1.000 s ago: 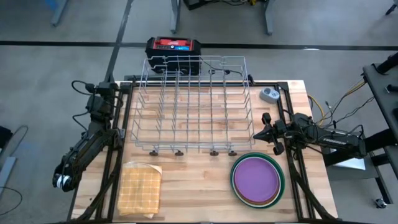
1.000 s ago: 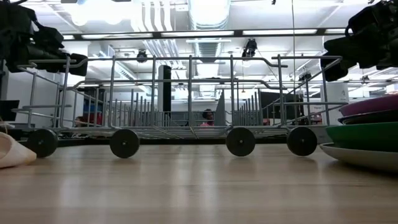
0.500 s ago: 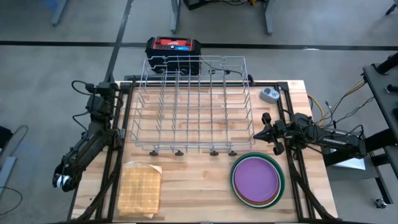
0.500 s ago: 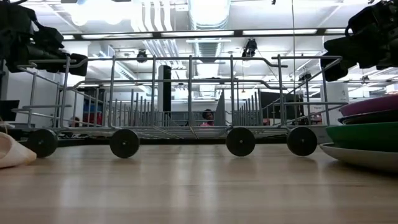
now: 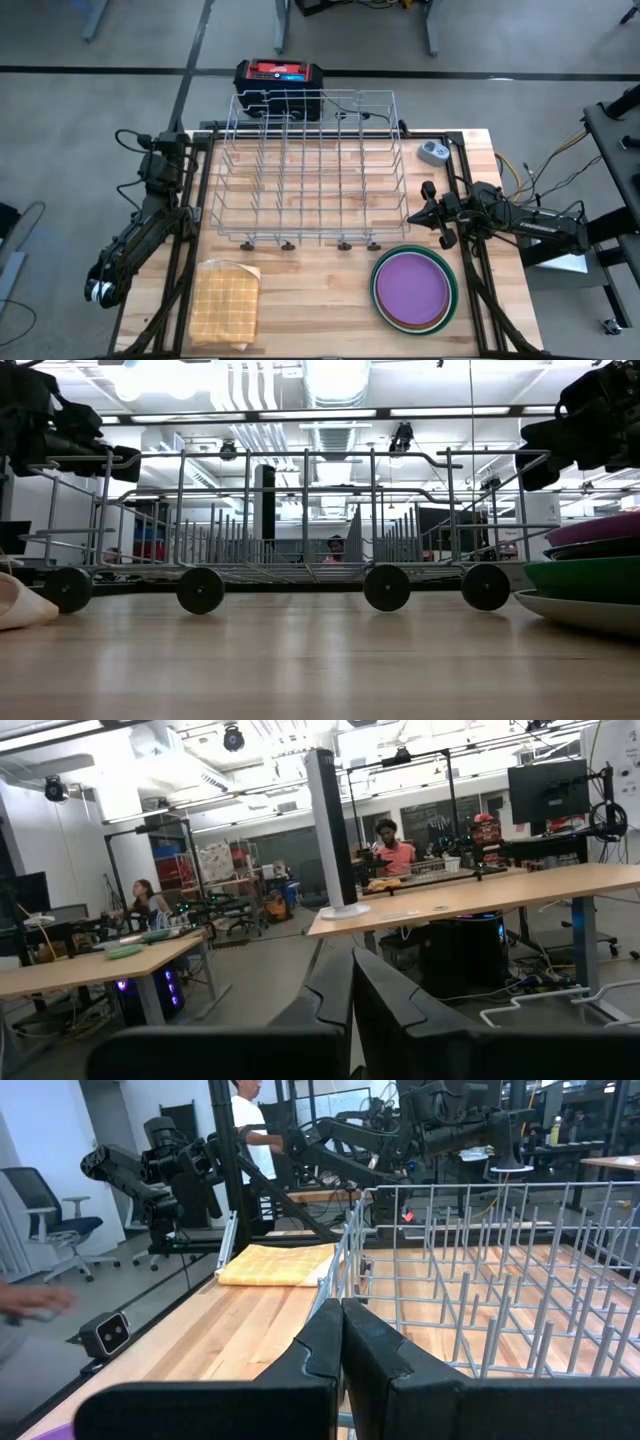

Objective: Sort dishes

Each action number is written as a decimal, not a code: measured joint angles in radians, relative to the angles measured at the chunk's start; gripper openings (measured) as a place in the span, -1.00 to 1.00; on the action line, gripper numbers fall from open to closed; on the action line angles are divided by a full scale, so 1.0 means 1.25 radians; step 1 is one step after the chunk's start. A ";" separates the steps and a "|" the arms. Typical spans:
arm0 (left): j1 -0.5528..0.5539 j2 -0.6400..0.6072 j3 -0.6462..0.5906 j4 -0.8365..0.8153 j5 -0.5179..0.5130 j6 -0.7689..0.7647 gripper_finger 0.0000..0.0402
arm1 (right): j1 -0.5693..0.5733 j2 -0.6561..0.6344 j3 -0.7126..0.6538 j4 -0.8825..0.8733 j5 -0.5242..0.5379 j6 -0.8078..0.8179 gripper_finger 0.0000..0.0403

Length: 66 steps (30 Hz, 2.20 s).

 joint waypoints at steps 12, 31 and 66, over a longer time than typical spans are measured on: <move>0.000 0.000 0.000 0.000 0.000 0.000 -1.00 | 0.000 0.000 0.000 0.000 0.000 0.000 -1.00; -0.003 -0.012 0.000 -0.010 -0.012 -0.098 -1.00 | 0.000 0.000 0.000 0.000 0.000 -0.070 -1.00; -0.146 -0.078 0.157 0.152 0.689 -0.622 -1.00 | 0.000 0.000 0.000 0.127 0.000 0.050 -1.00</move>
